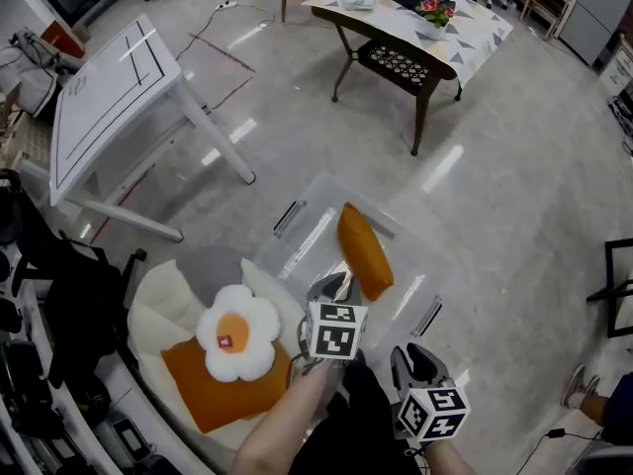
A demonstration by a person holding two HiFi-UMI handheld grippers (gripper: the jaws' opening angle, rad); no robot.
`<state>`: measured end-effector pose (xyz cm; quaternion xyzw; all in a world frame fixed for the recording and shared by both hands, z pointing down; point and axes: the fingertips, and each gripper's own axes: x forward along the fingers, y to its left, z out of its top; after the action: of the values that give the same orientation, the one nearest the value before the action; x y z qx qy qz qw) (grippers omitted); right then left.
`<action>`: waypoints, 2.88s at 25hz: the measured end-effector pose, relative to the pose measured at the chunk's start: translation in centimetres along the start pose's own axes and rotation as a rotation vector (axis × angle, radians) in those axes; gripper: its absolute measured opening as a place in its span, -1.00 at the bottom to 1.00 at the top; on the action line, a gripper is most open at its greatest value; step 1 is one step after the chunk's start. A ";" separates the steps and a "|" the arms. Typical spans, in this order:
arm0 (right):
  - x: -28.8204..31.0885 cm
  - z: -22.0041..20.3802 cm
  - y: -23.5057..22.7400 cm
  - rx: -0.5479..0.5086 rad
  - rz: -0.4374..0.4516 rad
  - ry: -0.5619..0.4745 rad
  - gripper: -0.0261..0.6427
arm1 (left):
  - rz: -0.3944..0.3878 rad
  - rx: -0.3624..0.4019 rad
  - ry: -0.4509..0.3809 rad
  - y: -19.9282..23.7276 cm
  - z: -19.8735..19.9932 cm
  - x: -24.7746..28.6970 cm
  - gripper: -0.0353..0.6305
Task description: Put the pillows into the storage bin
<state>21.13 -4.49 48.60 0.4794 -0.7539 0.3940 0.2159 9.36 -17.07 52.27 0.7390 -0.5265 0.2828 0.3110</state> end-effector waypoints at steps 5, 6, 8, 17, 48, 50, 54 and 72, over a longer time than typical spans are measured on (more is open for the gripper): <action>2.4 0.0 2.0 -0.063 0.052 0.049 -0.59 | 0.060 -0.104 0.038 4.3 -4.2 -1.7 -0.58; 2.9 0.0 2.5 -0.078 0.065 0.060 -0.59 | 0.078 -0.125 0.041 5.2 -5.0 -2.2 -0.55; 4.1 -0.1 3.7 -0.108 0.094 0.084 -0.59 | 0.118 -0.170 0.045 7.2 -6.6 -3.1 -0.52; 9.3 -2.6 11.5 -0.287 0.270 0.235 -0.59 | 0.334 -0.437 0.072 16.3 -16.1 -8.8 -0.45; 17.5 -22.5 22.5 -0.682 0.557 0.605 -0.60 | 0.590 -1.204 0.038 24.3 -47.9 -11.3 -0.20; 17.9 -22.9 22.1 -0.683 0.548 0.615 -0.60 | 0.553 -1.229 0.045 24.6 -48.4 -10.4 -0.17; 18.4 -22.7 21.3 -0.673 0.522 0.618 -0.60 | 0.495 -1.223 0.068 24.8 -49.0 -9.2 -0.17; 17.8 -21.5 21.9 -0.650 0.523 0.583 -0.61 | 0.494 -1.017 0.172 23.2 -45.9 -10.2 -0.68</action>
<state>-7.50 7.93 65.45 0.0529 -0.8407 0.2973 0.4495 -19.89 17.99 78.10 0.3257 -0.7263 0.1174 0.5938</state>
